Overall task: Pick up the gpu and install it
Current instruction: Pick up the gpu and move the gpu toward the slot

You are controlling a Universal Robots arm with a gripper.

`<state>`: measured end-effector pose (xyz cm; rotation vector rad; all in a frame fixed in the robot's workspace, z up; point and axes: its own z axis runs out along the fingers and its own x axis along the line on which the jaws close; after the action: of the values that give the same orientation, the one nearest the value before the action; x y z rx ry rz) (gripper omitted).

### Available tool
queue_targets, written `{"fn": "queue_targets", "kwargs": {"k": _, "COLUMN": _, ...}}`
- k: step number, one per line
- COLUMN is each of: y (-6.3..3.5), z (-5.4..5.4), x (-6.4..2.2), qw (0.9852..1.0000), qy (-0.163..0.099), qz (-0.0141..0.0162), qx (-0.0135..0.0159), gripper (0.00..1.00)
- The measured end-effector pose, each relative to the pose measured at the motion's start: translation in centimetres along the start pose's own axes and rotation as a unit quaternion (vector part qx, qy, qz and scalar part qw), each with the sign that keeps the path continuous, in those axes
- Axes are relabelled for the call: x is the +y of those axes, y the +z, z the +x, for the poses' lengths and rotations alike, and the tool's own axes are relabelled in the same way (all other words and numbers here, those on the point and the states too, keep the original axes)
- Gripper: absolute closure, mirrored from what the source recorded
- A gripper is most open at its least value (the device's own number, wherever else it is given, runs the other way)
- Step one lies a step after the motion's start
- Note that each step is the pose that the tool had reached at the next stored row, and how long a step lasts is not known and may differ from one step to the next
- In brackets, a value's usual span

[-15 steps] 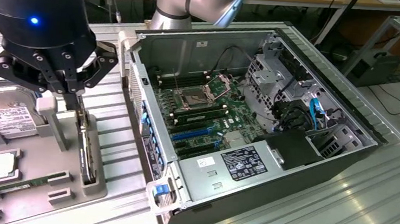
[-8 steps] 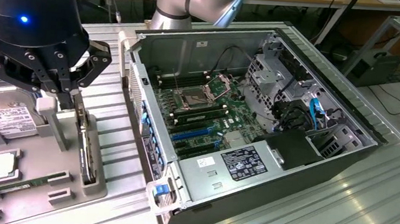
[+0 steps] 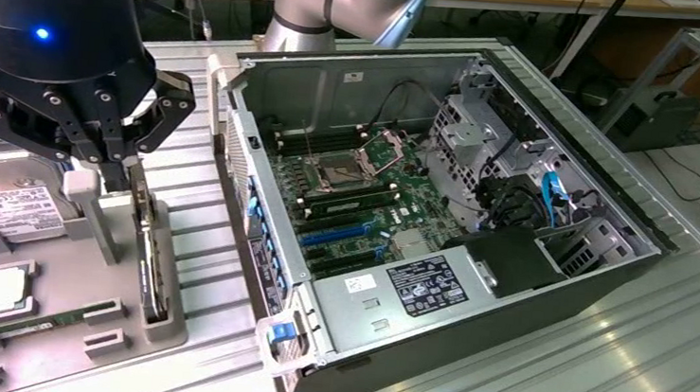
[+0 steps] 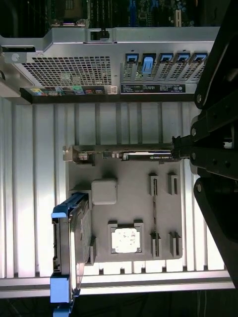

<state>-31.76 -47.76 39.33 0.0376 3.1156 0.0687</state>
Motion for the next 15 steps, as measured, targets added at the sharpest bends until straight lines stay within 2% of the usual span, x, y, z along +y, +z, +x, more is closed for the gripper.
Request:
{"fn": "queue_targets", "kwargs": {"k": 6, "y": 0.00, "z": 0.00, "x": 0.00, "qw": 1.0000, "qy": 0.000, "qz": 0.0000, "qx": 0.0000, "gripper": 0.89}}
{"fn": "queue_targets", "kwargs": {"k": 12, "y": 0.00, "z": 0.00, "x": 0.00, "qw": 1.0000, "qy": 0.000, "qz": 0.0000, "qx": -0.0001, "gripper": 0.52}}
{"fn": "queue_targets", "kwargs": {"k": 14, "y": 0.00, "z": 0.01, "x": 0.07, "qw": 1.0000, "qy": -0.001, "qz": 0.0000, "qx": 0.0000, "gripper": 0.52}}
{"fn": "queue_targets", "kwargs": {"k": 15, "y": 0.01, "z": 0.01, "x": 0.11, "qw": 1.0000, "qy": -0.004, "qz": -0.0001, "qx": 0.0001, "gripper": 0.46}}
